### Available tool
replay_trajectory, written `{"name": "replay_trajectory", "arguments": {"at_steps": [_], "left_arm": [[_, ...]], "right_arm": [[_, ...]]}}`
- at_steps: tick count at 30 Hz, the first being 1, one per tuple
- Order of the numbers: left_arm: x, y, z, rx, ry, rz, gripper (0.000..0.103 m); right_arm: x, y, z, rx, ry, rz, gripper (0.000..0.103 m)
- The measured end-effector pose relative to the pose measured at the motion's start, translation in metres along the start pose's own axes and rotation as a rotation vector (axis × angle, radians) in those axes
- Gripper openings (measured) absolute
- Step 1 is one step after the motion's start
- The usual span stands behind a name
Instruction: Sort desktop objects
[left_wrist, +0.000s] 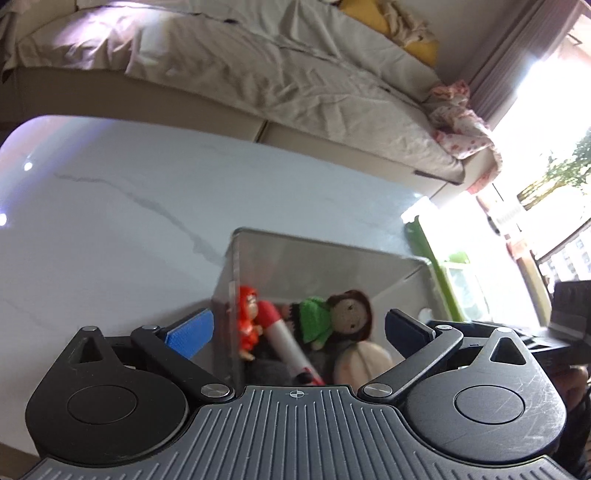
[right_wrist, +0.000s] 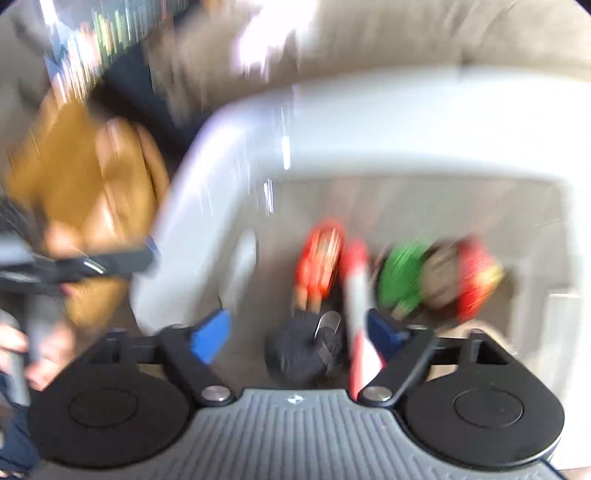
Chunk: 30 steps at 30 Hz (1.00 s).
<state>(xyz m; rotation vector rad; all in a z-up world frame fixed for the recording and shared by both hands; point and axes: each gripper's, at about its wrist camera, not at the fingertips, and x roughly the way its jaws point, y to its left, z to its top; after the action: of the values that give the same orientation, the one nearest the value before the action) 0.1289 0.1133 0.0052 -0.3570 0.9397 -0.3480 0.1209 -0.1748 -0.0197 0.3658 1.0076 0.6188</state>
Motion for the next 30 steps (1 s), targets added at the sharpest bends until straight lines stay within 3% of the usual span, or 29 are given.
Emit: {"name": "replay_trajectory", "arguments": {"at_steps": [3, 5, 9, 11, 15, 17, 19, 21, 24, 26, 30], "left_arm": [[0.019, -0.057, 0.007, 0.062, 0.005, -0.076, 0.103], [0.038, -0.102, 0.008, 0.126, 0.033, -0.118, 0.103], [0.092, -0.193, -0.010, 0.245, 0.126, -0.196, 0.103], [0.124, -0.236, -0.024, 0.266, 0.175, -0.303, 0.103], [0.207, -0.292, -0.059, 0.149, 0.170, -0.643, 0.103], [0.257, -0.302, -0.083, 0.037, 0.133, -0.702, 0.103], [0.305, -0.302, -0.105, -0.097, 0.144, -0.723, 0.103], [0.358, -0.293, -0.125, -0.243, 0.225, -0.730, 0.103], [0.407, -0.268, -0.141, -0.449, 0.318, -0.628, 0.103], [0.421, -0.258, -0.140, -0.475, 0.327, -0.617, 0.103], [0.434, -0.253, -0.132, -0.418, 0.291, -0.533, 0.103]], "right_arm": [[-0.089, -0.049, -0.029, 0.115, -0.301, -0.005, 0.100], [-0.127, -0.089, -0.055, 0.240, -0.426, -0.013, 0.100], [-0.161, -0.160, -0.127, 0.429, -0.573, -0.055, 0.100], [-0.172, -0.187, -0.161, 0.489, -0.639, -0.117, 0.100], [-0.192, -0.257, -0.232, 0.699, -0.877, -0.219, 0.100], [-0.191, -0.283, -0.264, 0.814, -0.967, -0.207, 0.100], [-0.187, -0.304, -0.292, 0.907, -1.046, -0.162, 0.100], [-0.169, -0.322, -0.313, 0.932, -1.083, -0.040, 0.098], [-0.147, -0.336, -0.328, 0.966, -1.055, 0.077, 0.097], [-0.146, -0.340, -0.327, 0.955, -1.055, 0.046, 0.098], [-0.156, -0.344, -0.296, 0.897, -1.041, -0.068, 0.098]]}}
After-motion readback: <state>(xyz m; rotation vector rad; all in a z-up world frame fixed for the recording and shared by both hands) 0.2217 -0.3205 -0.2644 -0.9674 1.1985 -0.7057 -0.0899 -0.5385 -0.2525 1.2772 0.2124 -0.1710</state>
